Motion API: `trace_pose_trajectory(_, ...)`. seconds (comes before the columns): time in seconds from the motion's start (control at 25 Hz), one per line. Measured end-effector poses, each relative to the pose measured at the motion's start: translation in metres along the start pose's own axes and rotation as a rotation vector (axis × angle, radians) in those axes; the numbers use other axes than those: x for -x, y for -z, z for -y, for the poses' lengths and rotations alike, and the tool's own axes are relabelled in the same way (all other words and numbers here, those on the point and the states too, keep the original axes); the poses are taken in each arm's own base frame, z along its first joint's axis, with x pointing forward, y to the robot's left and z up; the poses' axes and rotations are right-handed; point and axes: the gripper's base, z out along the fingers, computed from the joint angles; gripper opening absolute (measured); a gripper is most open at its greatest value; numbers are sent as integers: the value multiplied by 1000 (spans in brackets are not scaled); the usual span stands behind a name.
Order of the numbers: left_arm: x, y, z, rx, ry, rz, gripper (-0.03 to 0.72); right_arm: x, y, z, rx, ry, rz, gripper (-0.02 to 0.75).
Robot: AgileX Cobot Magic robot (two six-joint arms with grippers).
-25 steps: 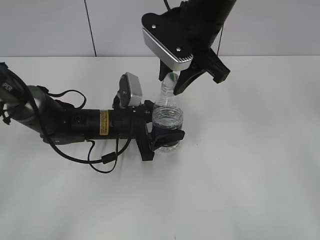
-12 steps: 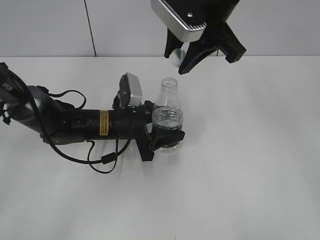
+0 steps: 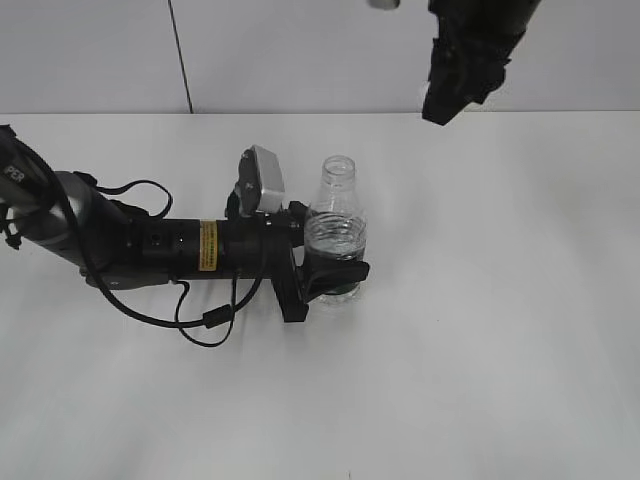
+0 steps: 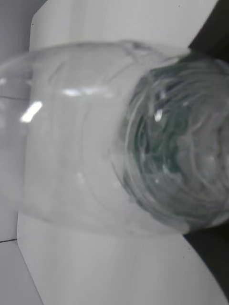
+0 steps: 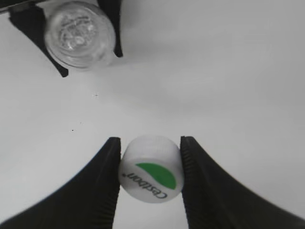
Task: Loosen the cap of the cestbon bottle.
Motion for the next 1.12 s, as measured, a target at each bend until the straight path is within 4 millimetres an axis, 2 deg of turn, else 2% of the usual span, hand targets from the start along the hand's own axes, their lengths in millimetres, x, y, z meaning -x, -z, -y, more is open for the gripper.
trace_pose_trajectory(0.24,0,0,0,0,0,0,406,-66,-1,36,12,-516,24,291)
trace_pose_trajectory(0.32,0,0,0,0,0,0,406,-89,-8,44,18,-659,-1,291)
trace_pose_trajectory(0.44,0,0,0,0,0,1,406,-116,-27,48,53,-785,-52,291)
trace_pose_trajectory(0.88,0,0,0,0,-6,3,406,-140,-114,37,55,-1075,-91,291)
trace_pose_trajectory(1.12,1,0,0,-2,-77,14,406,-145,-140,28,120,-1133,-126,290)
